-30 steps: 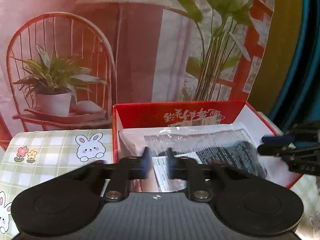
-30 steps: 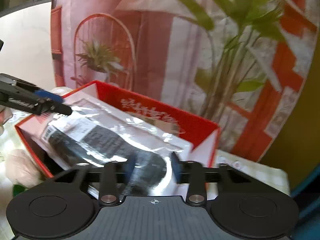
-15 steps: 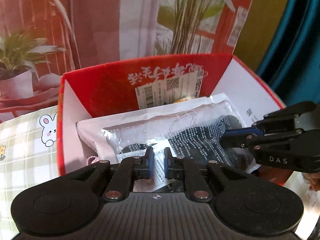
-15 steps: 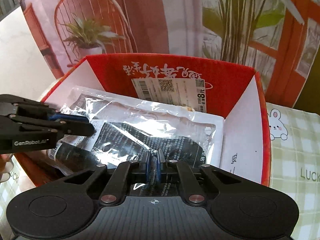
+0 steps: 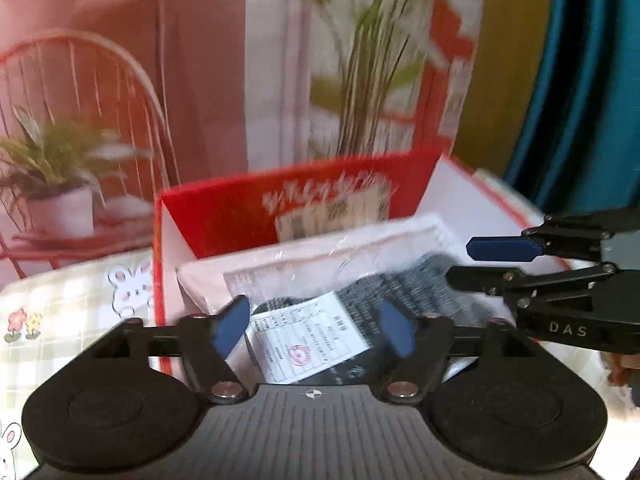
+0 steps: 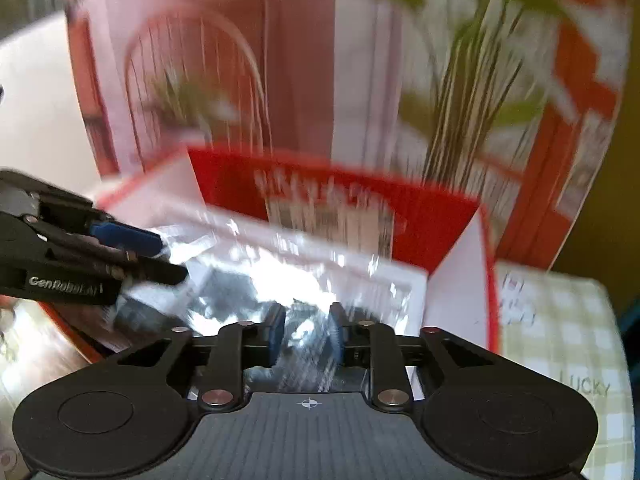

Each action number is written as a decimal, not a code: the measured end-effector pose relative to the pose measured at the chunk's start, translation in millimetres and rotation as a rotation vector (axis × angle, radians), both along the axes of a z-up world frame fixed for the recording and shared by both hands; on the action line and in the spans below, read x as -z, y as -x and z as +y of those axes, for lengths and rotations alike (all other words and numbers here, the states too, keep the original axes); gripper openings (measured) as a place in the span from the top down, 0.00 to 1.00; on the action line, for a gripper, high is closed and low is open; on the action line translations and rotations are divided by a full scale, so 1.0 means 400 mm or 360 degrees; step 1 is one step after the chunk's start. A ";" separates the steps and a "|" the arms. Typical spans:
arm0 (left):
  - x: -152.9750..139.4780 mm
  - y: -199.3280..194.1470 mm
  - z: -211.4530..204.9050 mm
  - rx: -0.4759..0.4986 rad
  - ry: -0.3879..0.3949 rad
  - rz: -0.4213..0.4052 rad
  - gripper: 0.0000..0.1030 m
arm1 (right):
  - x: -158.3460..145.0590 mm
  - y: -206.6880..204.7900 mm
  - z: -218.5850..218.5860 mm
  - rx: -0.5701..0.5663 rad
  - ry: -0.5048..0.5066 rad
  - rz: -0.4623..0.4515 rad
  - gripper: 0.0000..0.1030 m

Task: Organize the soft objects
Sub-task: 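Open both tools to drop the bag into the box and withdraw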

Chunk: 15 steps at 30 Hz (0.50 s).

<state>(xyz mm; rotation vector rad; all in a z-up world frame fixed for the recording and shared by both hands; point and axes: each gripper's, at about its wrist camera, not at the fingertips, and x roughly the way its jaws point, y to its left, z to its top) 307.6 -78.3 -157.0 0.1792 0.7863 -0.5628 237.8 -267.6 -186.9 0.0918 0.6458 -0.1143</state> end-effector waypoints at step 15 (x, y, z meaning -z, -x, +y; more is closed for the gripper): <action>-0.004 0.303 0.087 -0.0075 0.0106 -0.0104 0.20 | -0.036 0.288 0.089 -0.0196 0.0147 -0.0281 0.21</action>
